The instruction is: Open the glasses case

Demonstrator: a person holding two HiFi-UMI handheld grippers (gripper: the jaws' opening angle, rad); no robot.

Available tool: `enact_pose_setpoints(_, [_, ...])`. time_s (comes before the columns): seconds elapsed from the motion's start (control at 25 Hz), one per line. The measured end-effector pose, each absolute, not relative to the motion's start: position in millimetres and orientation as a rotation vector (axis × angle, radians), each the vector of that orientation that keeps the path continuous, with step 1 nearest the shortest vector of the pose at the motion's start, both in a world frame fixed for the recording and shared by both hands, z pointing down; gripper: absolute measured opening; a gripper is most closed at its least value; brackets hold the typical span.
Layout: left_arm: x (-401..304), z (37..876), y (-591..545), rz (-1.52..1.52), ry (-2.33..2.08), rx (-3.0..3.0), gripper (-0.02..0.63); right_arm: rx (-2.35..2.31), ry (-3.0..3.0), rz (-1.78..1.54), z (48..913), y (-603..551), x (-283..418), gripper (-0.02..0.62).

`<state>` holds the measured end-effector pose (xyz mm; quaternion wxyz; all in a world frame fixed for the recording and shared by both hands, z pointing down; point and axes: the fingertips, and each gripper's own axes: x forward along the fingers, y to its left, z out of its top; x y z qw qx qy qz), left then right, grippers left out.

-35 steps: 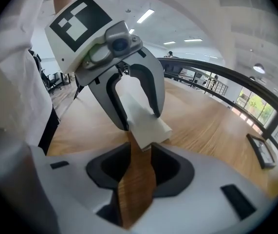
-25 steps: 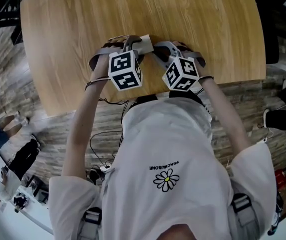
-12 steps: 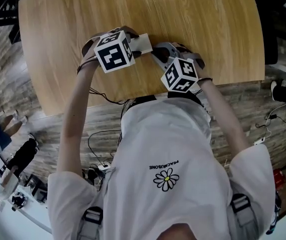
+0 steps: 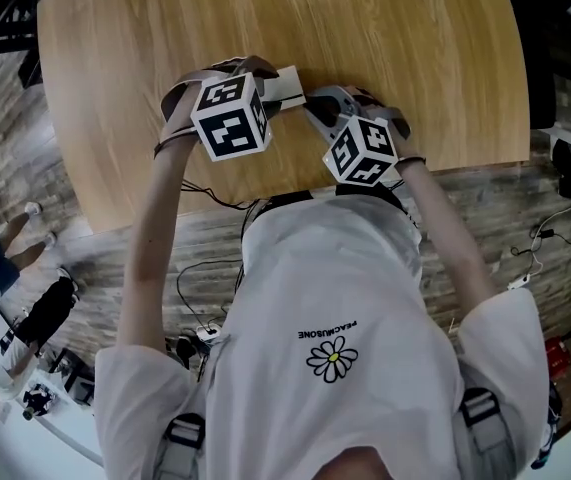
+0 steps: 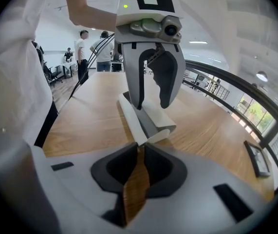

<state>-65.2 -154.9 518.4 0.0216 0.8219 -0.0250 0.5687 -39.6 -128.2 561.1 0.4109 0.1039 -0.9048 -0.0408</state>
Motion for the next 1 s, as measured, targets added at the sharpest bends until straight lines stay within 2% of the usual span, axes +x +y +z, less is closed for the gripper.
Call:
enact_pose_setpoints(0.24, [-65.6, 511.4, -155.5, 1.826, -0.110, 2.594, 0.155, 0.263, -2.272, -0.110, 561.0, -127.5, -39.3, 0.054])
enact_pose_setpoints(0.32, [-68.4, 507.0, -162.0, 1.868, -0.152, 2.617, 0.115, 0.259, -2.272, -0.114, 560.6, -128.7, -39.5, 0.054])
enact_pose_setpoints(0.4, [-73.8, 504.1, -175.0, 1.922, -0.244, 2.647, 0.043, 0.248, -2.267, -0.127, 560.7, -129.1, -39.5, 0.054])
enact_pose_setpoints(0.72, [-89.8, 508.7, -210.5, 2.008, -0.484, 2.645, 0.037, 0.241, -2.248, -0.179, 560.8, -127.6, -43.2, 0.050])
enact_pose_setpoints(1.0, [-92.7, 515.0, -227.1, 1.963, -0.551, 2.585, 0.037, 0.263, -2.249, -0.188, 561.6, -128.0, -43.4, 0.040])
